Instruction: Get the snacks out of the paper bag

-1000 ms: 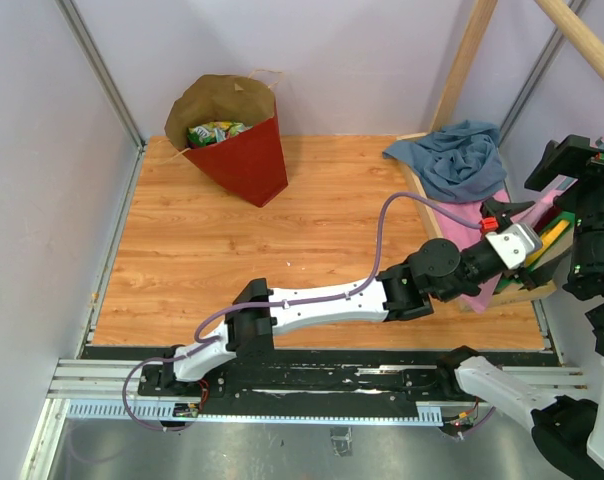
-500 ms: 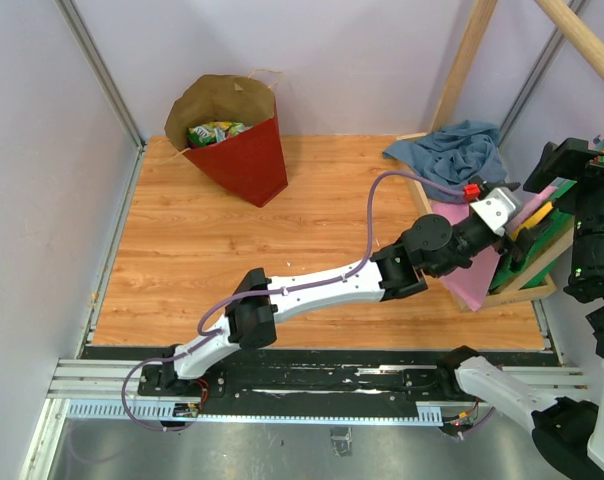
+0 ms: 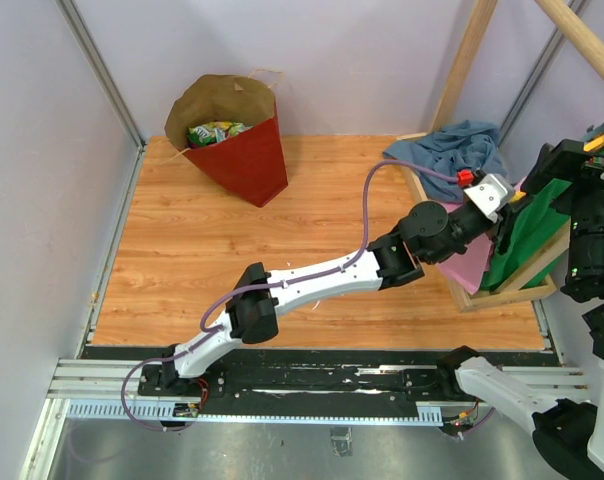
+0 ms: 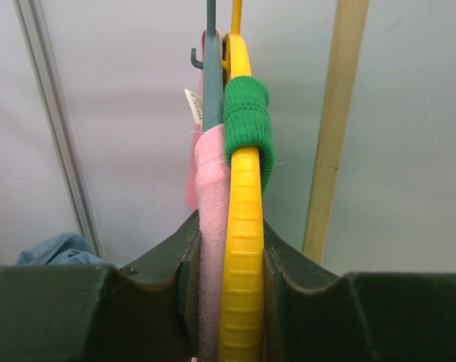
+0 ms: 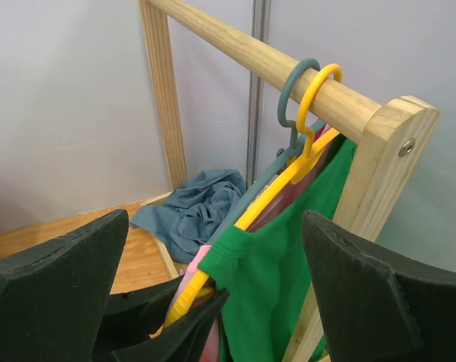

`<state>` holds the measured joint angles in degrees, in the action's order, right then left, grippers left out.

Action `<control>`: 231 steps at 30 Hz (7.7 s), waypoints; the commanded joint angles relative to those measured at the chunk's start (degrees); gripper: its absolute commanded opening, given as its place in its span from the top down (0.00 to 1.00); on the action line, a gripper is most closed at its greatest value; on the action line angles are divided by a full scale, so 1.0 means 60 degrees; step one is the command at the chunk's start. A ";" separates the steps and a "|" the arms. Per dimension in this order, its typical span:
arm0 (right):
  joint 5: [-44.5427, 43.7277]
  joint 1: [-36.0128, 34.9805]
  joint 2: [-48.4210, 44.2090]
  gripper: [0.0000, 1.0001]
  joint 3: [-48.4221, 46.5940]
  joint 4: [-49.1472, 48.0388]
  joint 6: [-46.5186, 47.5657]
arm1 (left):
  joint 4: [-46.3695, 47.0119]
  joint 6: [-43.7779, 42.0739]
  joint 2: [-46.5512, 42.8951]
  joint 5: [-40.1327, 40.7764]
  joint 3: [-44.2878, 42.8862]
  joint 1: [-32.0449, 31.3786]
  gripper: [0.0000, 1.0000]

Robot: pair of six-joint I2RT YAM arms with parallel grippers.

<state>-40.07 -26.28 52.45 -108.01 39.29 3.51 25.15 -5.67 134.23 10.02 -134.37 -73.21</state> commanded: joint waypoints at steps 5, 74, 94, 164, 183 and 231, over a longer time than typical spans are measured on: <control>0.0082 -0.0116 -0.0059 0.01 0.0131 -0.0370 -0.0156 | -0.0002 0.0425 0.0290 0.0097 -0.0525 0.0860 0.96; 0.1919 0.2486 1.0295 0.48 -0.5515 -0.1571 -0.0391 | 0.1759 -0.0985 -1.0915 -0.0486 1.2061 0.5243 0.00; 0.7144 0.4215 1.3967 0.43 -0.7621 -0.5378 -0.0263 | 0.0575 0.0159 -0.9799 0.0628 1.0682 0.6233 0.00; 1.0401 0.2520 0.1237 0.02 0.7896 -1.4202 -1.1526 | -0.4569 0.8006 -0.7002 -0.2373 0.9431 1.1923 0.00; 1.0165 0.2584 0.1284 0.02 0.8336 -1.5105 -1.1771 | -0.4198 0.8548 -0.7891 -0.2144 0.9492 1.1923 0.01; 1.0342 0.2488 0.1572 0.01 0.8501 -1.6433 -1.3125 | -0.9944 -0.1499 -0.2594 -0.1709 0.1649 0.9380 0.05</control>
<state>21.37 -10.98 61.12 -56.84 -54.13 -73.17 -34.85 -12.56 119.63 1.58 -127.85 -16.60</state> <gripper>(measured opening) 0.986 0.976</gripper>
